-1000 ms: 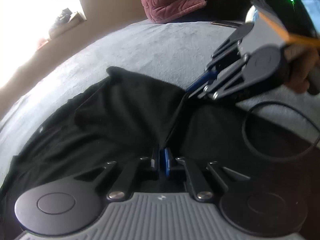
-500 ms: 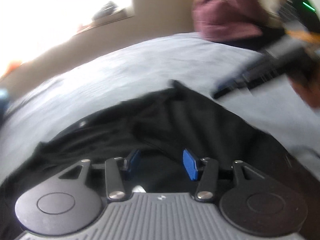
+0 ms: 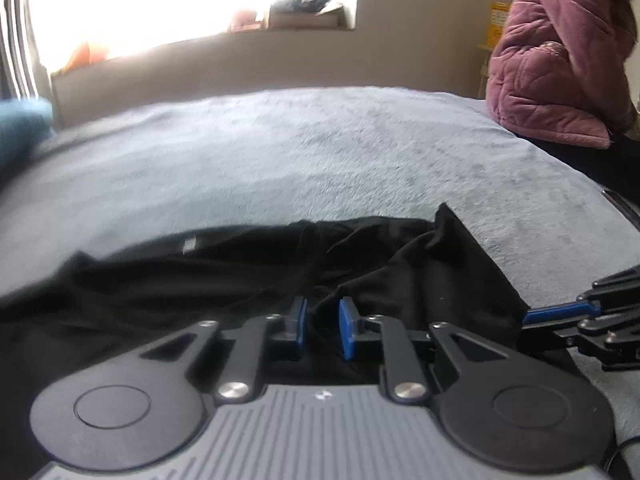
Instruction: Fold clothes
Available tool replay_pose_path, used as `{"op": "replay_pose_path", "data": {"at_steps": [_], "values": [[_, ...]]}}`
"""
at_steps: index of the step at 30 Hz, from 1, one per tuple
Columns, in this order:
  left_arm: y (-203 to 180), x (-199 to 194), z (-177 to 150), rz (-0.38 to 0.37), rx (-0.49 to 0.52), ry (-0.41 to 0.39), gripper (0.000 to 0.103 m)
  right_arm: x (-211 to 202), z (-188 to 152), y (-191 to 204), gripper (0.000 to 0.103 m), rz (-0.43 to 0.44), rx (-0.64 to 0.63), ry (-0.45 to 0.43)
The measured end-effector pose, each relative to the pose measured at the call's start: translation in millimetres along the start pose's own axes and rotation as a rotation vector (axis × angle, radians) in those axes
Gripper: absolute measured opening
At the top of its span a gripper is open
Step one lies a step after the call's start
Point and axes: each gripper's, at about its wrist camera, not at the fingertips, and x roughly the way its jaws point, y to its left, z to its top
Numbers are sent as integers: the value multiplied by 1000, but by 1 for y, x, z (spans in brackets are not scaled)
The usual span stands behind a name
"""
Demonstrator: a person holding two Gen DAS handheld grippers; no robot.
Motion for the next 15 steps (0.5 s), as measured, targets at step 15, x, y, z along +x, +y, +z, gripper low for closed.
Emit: {"op": "replay_pose_path", "data": {"at_steps": [15], "values": [[-12, 10, -3, 51, 3, -5, 47, 1, -6, -5, 16, 27, 26, -26]]}}
